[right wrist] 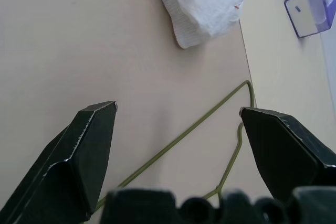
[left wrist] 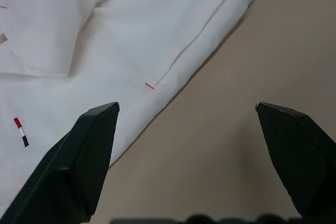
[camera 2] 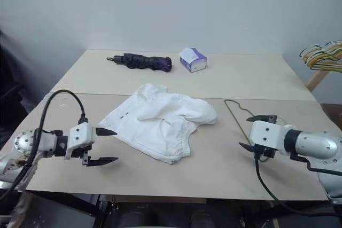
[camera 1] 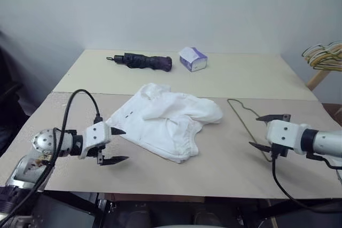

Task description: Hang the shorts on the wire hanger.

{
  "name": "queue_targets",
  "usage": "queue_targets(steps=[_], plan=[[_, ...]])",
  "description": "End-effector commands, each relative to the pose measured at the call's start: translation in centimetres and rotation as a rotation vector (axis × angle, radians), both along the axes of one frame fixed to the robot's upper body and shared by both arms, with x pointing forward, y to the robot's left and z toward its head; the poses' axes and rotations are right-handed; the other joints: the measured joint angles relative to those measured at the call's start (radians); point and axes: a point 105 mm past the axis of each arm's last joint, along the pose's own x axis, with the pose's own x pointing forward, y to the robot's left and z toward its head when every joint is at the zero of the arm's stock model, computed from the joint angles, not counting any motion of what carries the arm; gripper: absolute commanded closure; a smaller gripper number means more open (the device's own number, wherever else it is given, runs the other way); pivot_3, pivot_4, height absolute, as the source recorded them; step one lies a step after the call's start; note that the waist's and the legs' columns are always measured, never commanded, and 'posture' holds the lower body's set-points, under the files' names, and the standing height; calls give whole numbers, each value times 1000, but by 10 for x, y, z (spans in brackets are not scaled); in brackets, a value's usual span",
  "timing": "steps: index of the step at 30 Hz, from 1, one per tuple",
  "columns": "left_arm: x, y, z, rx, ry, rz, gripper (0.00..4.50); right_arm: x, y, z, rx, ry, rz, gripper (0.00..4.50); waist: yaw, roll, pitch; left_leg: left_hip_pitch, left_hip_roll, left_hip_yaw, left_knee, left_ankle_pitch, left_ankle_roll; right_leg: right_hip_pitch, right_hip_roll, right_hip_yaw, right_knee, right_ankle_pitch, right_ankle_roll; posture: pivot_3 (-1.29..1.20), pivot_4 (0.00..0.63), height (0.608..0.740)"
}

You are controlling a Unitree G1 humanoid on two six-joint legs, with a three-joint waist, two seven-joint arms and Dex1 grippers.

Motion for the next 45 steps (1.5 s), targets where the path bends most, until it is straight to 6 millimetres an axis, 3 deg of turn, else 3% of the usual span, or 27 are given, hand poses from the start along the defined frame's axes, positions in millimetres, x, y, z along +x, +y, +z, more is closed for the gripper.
queue_targets(steps=[1,5,8,15,18,26,30,38,39,45], plan=[[23,20,19,72,-99,25,0,-2,7,16,32,-50,16,109,-4,0,0,0,0,0,0,0,0,0,0,0,0,0,0,-7,0,740],[35,35,29,99,-130,41,0,-9,36,15,118,-18,93,109,-7,-1,0,-1,0,0,0,0,0,0,0,0,0,0,0,-24,0,740],[34,37,36,83,-114,29,0,-14,78,-4,183,11,189,109,-19,-2,-1,-1,1,0,0,0,0,-1,1,0,0,0,0,-32,0,740],[29,36,38,95,-107,6,0,-5,157,-35,110,-49,326,109,-37,-3,-2,-1,2,0,0,0,0,-2,2,0,2,0,0,-13,0,740],[26,34,38,93,-108,4,0,-3,172,-43,44,-72,372,109,-34,-4,-2,-3,2,0,0,0,0,-3,2,-1,2,0,0,6,0,740],[17,33,34,88,-106,22,0,-6,177,-61,-87,-63,418,109,-11,-4,-3,-2,2,0,1,0,0,-3,2,-1,2,0,-1,24,0,740],[17,32,32,88,-109,29,0,-4,177,-61,-68,-46,390,1323,-7,-5,-3,-2,2,0,1,0,0,-3,2,-2,2,0,-1,18,0,740],[20,33,31,99,-118,36,0,-8,163,-63,-111,-37,376,4297,-7,-5,-3,-2,2,0,0,0,0,-3,2,-2,2,0,-1,3,0,740],[21,34,30,108,-120,36,0,-9,159,-62,-118,-41,382,4472,-6,-5,-3,-2,2,0,0,0,-1,-3,2,-2,2,0,-1,-4,0,740],[33,41,21,200,-140,31,0,-9,124,-53,-161,-97,417,4472,-7,-5,-3,-2,1,1,1,0,-1,-2,1,-2,2,0,-1,-37,0,740]])
